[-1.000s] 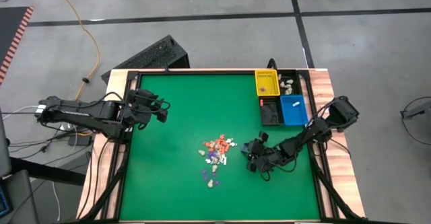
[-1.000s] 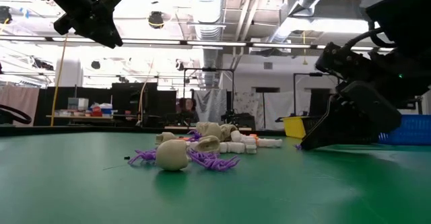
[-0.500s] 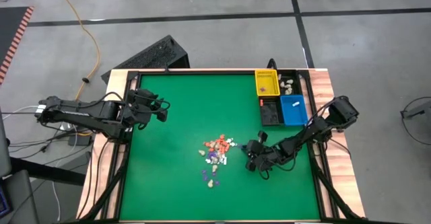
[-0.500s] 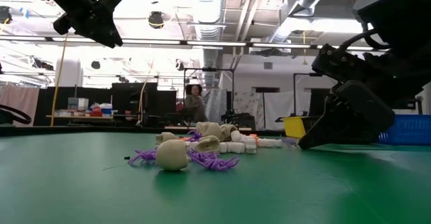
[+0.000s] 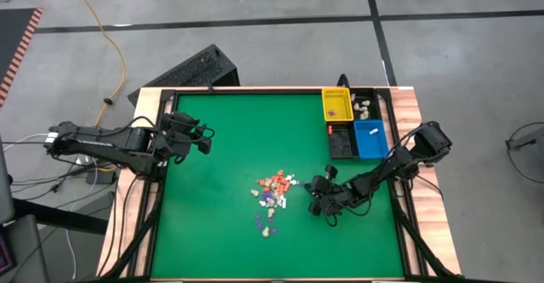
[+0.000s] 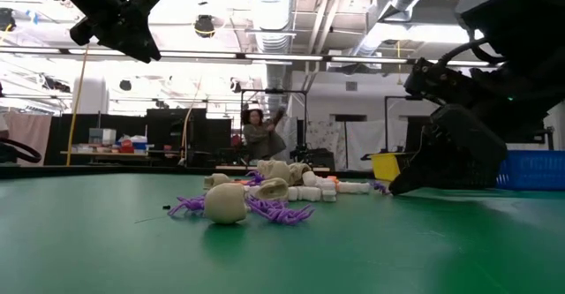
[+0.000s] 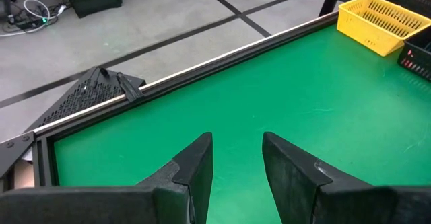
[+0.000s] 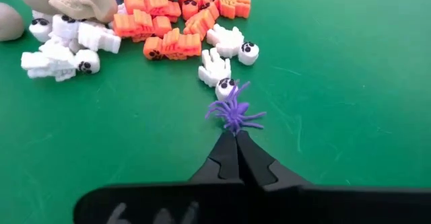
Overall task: Sort Halloween decoration
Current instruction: Put the purple spider toy into the yellow basket
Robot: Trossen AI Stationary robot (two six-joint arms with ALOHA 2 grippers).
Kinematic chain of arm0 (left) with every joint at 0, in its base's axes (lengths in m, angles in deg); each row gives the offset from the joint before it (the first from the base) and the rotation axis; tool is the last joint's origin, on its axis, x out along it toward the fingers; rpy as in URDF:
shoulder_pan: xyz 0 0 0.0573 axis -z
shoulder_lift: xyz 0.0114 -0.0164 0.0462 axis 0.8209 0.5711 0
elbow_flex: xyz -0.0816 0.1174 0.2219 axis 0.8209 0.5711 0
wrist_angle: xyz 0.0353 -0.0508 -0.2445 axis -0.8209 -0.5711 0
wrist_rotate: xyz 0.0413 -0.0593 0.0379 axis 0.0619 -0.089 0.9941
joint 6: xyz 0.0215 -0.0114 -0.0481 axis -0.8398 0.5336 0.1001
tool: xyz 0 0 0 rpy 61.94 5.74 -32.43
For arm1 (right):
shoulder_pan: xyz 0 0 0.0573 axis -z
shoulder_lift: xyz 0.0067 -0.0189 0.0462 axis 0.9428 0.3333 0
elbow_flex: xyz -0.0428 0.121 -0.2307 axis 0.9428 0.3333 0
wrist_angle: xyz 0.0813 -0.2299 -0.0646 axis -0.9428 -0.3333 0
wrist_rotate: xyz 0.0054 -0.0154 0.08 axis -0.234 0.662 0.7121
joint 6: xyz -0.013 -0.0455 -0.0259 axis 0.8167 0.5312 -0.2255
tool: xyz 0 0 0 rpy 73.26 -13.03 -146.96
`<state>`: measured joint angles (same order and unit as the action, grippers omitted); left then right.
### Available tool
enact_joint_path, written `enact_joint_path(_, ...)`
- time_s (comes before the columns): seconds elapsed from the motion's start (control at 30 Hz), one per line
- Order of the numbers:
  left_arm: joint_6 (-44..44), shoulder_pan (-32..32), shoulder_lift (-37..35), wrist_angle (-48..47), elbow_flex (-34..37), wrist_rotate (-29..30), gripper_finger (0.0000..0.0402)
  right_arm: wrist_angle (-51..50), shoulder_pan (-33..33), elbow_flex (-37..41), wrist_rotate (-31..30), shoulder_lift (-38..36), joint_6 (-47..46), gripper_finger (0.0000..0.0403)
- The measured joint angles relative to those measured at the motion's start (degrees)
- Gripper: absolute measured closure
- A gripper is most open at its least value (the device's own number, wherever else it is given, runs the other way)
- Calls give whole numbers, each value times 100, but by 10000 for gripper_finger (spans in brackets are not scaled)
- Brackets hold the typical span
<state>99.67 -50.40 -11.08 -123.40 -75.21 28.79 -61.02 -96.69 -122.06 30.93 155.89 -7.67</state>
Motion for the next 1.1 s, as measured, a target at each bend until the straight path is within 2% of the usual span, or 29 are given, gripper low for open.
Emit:
enact_joint_path(0.2,0,2,0,-10,0,-3,280,-69,39,-73,-403,-238,27,398)
enact_joint_path(0.43,-2,0,0,-17,0,-7,280,-819,404,-76,-756,-811,39,398)
enact_joint_path(0.57,0,1,0,-67,0,-10,280,-1056,635,-76,-543,-1097,244,392)
enact_joint_path(0.8,0,0,0,-83,0,-8,280,-328,595,-83,726,-1046,1149,322)
enact_joint_path(1.1,7,2,4,-118,0,-7,280,57,371,-83,785,-484,1593,221)
